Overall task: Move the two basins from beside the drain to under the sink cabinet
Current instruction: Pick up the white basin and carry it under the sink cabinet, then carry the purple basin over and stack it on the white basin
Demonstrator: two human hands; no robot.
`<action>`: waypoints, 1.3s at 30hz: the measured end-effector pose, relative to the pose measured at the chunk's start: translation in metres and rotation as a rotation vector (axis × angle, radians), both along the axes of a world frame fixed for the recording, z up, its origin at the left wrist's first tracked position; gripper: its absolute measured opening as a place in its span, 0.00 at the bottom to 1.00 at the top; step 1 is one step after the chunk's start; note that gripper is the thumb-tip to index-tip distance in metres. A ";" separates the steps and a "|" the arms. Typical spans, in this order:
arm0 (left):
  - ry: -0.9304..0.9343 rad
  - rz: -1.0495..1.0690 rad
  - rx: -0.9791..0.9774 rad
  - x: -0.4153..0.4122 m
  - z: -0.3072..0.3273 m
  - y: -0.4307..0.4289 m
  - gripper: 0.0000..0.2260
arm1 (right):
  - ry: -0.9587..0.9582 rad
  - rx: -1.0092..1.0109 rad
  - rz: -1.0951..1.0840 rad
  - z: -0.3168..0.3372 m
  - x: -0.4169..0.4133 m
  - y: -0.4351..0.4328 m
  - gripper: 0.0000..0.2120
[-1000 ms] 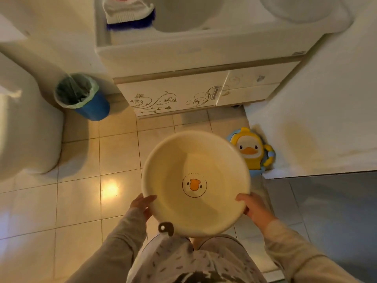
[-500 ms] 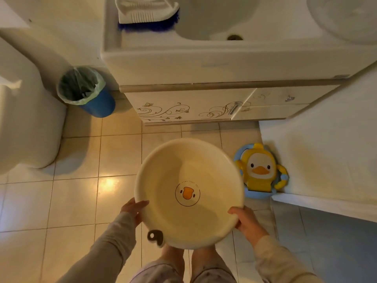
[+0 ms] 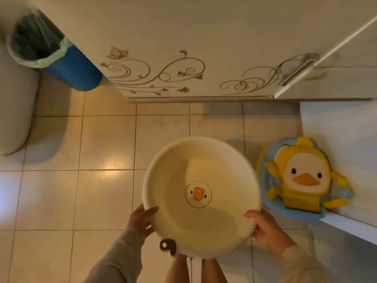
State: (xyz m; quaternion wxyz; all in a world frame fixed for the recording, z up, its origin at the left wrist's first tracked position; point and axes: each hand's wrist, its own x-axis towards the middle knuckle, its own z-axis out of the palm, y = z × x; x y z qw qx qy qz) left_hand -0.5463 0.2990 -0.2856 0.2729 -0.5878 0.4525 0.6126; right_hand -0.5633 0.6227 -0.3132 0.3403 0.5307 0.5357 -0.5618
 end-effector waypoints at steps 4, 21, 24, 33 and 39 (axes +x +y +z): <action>0.073 -0.021 0.021 -0.032 -0.095 0.004 0.15 | 0.043 -0.027 -0.036 -0.104 -0.031 0.004 0.18; 0.436 -0.114 -0.093 -0.239 -0.262 0.000 0.16 | 0.357 0.010 0.029 -0.261 -0.262 -0.015 0.23; 0.428 -0.160 -0.067 -0.234 -0.252 -0.003 0.20 | 0.358 -0.002 -0.014 -0.259 -0.260 -0.022 0.24; 0.080 -0.238 -0.023 -0.099 -0.117 -0.016 0.19 | 0.059 -0.033 -0.014 -0.123 -0.116 -0.007 0.16; -0.287 -0.255 -0.029 0.057 0.036 -0.017 0.13 | -0.184 -0.005 -0.059 0.050 0.051 -0.004 0.04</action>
